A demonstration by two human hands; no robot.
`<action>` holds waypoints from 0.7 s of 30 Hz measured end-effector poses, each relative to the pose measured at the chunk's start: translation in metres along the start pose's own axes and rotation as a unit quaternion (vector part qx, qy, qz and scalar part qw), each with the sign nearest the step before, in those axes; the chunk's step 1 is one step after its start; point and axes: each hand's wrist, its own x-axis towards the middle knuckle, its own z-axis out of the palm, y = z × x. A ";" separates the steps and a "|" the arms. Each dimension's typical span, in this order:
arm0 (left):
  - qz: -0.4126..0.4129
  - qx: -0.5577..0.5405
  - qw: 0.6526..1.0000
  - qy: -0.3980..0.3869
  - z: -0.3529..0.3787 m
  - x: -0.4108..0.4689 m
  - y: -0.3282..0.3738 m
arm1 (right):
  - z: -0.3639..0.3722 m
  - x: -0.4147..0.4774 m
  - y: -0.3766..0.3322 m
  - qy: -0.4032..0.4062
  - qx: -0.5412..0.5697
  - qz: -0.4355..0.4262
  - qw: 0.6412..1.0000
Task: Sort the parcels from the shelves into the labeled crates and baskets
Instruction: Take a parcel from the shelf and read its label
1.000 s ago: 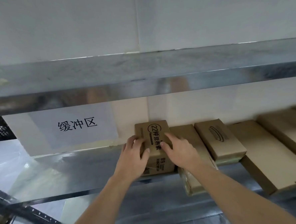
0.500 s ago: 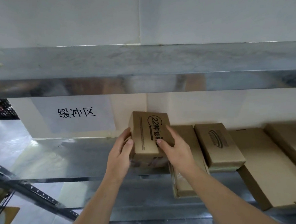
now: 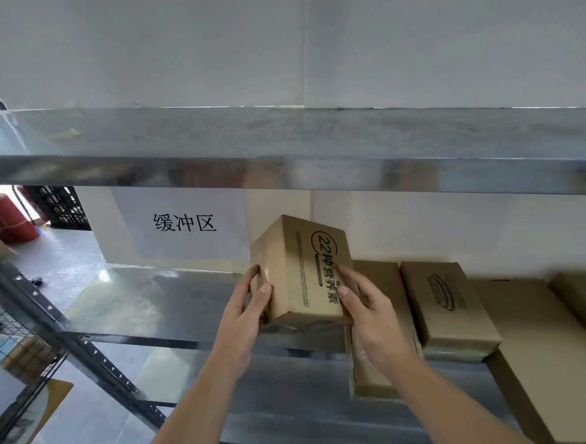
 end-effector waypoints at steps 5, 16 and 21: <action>0.061 0.081 0.994 0.032 -0.009 -0.005 0.012 | -0.005 0.004 -0.017 -0.029 -0.123 -0.028 0.992; 0.191 0.265 0.943 0.071 0.000 -0.026 0.023 | 0.009 -0.013 -0.044 -0.100 -0.112 -0.081 0.985; 0.146 0.086 0.984 0.058 -0.008 -0.031 0.030 | 0.000 -0.008 -0.035 -0.046 0.022 -0.039 0.998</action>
